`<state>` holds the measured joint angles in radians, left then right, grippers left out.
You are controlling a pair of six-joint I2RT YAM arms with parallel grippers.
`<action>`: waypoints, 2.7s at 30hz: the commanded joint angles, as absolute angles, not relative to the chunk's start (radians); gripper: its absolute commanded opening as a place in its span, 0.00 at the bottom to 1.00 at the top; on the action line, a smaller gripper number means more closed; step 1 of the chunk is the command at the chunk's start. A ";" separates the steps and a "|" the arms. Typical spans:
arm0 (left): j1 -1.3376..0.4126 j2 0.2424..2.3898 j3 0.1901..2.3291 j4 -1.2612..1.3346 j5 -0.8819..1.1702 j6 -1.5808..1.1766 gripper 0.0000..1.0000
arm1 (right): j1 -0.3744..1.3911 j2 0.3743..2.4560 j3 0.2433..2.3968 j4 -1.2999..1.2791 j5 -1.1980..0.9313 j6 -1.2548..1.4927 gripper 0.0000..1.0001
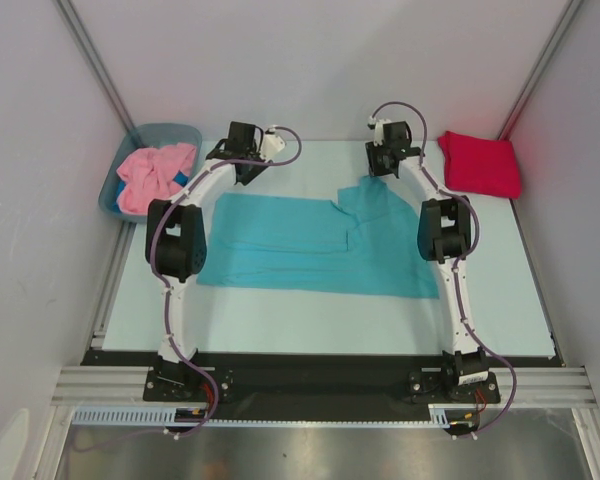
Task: Fold and stack the t-shirts
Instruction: Fold the tshirt
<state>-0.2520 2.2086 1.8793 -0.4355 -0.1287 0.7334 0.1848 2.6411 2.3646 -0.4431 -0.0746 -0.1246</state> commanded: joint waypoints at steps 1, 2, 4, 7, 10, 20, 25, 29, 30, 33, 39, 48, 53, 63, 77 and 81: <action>-0.259 2.143 1.884 -0.407 -0.137 0.730 0.52 | 0.176 2.637 2.396 -0.422 -0.061 -0.121 0.40; -0.258 2.143 1.882 -0.407 -0.138 0.733 0.52 | 0.175 2.635 2.395 -0.423 -0.061 -0.121 0.39; -0.258 2.149 1.876 -0.400 -0.147 0.744 0.52 | 0.175 2.632 2.393 -0.426 -0.066 -0.126 0.36; -0.256 2.161 1.876 -0.394 -0.178 0.746 0.53 | 0.175 2.632 2.391 -0.428 -0.067 -0.126 0.31; -0.253 2.178 1.875 -0.403 -0.201 0.732 0.54 | 0.176 2.629 2.391 -0.428 -0.069 -0.127 0.19; -0.229 2.218 1.878 -0.449 -0.278 0.631 0.12 | 0.179 2.612 2.372 -0.426 -0.038 -0.140 0.00; -0.216 2.264 1.945 -0.543 -0.246 0.609 0.02 | 0.181 2.591 2.356 -0.426 -0.029 -0.155 0.00; -0.210 2.301 1.986 -0.604 -0.209 0.586 0.41 | 0.183 2.560 2.336 -0.426 -0.020 -0.178 0.00; -0.206 2.309 1.991 -0.606 -0.213 0.577 0.49 | 0.183 2.553 2.330 -0.428 -0.017 -0.181 0.00; -0.184 2.345 2.060 -0.649 -0.215 0.505 0.53 | 0.183 2.520 2.301 -0.430 -0.011 -0.190 0.00; -0.132 2.390 2.137 -0.721 -0.143 0.423 0.51 | 0.193 2.473 2.251 -0.428 0.000 -0.204 0.00; -0.084 2.413 2.166 -0.741 -0.088 0.368 0.51 | 0.227 2.402 2.191 -0.420 0.048 -0.244 0.00; -0.078 2.437 2.187 -0.773 -0.045 0.380 0.51 | 0.244 2.381 2.166 -0.416 0.057 -0.258 0.00; -0.078 2.473 2.237 -0.810 -0.008 0.382 0.50 | 0.249 2.342 2.134 -0.416 0.069 -0.276 0.00; -0.068 2.511 2.279 -0.813 0.021 0.388 0.43 | 0.255 2.299 2.102 -0.411 0.081 -0.285 0.00; -0.060 2.520 2.290 -0.811 0.017 0.385 0.44 | 0.259 2.292 2.091 -0.410 0.081 -0.285 0.00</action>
